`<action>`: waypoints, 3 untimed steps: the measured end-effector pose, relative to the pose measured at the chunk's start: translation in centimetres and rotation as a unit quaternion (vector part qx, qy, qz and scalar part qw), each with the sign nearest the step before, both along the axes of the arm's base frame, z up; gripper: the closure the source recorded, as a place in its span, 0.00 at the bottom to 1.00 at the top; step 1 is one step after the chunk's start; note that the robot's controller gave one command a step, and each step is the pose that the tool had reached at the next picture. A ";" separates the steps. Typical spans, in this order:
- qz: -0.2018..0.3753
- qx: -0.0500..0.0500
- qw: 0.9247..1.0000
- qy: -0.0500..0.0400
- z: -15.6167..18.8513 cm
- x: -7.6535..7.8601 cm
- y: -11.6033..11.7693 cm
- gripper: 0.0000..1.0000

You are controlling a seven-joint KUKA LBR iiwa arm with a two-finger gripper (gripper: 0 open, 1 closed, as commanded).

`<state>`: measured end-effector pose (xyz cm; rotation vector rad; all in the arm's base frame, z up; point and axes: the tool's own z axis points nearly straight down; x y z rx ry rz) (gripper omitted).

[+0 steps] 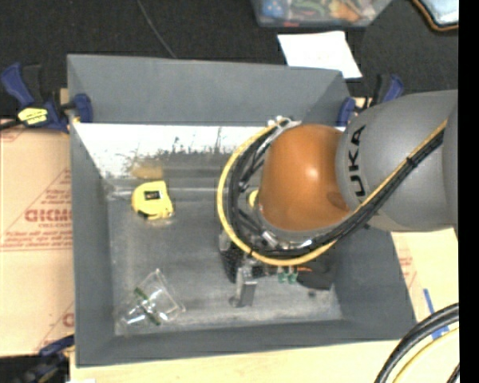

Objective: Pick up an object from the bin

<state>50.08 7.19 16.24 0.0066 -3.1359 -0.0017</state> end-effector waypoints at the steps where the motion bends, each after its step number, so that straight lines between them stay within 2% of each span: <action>1: -0.002 0.000 1.000 -0.004 0.4 0.2 0.0 0.00; 2: 0.041 0.009 0.999 -0.010 -9.0 1.0 -11.7 0.00; 3: 0.113 0.001 0.994 -0.010 -1.6 4.1 -14.1 0.00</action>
Offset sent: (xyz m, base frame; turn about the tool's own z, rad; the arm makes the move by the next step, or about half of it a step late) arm 0.0057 -0.1254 -0.0924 -0.0710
